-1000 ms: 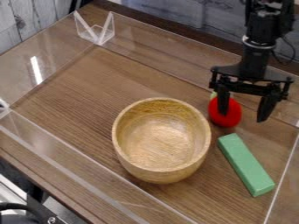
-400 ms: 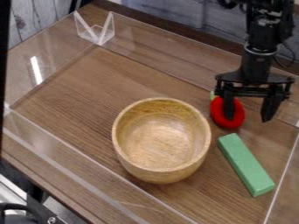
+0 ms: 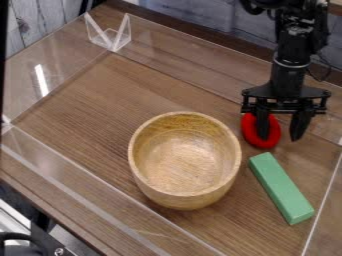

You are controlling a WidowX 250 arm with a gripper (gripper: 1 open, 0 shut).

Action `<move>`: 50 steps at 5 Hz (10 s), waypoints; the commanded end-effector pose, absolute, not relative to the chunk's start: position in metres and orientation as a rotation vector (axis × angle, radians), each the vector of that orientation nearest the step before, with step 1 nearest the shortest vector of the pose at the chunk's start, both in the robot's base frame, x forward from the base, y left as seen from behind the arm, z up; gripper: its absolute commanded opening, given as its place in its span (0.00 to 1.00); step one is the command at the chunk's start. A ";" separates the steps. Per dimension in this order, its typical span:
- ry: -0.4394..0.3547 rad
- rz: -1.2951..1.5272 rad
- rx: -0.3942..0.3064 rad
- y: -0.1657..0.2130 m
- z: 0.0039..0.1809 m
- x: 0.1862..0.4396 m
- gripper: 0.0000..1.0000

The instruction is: Move the red fruit to the left

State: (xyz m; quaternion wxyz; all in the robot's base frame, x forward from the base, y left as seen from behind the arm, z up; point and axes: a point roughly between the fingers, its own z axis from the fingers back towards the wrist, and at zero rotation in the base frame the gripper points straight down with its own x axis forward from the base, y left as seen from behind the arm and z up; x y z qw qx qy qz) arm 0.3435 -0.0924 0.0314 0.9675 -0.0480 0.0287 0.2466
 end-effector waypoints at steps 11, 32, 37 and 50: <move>-0.044 0.794 -0.123 -0.106 0.059 0.343 0.00; -0.097 0.675 -0.270 -0.087 0.094 0.330 1.00; -0.118 0.692 -0.268 -0.056 0.086 0.328 0.00; -0.183 0.758 -0.242 -0.047 0.054 0.348 0.00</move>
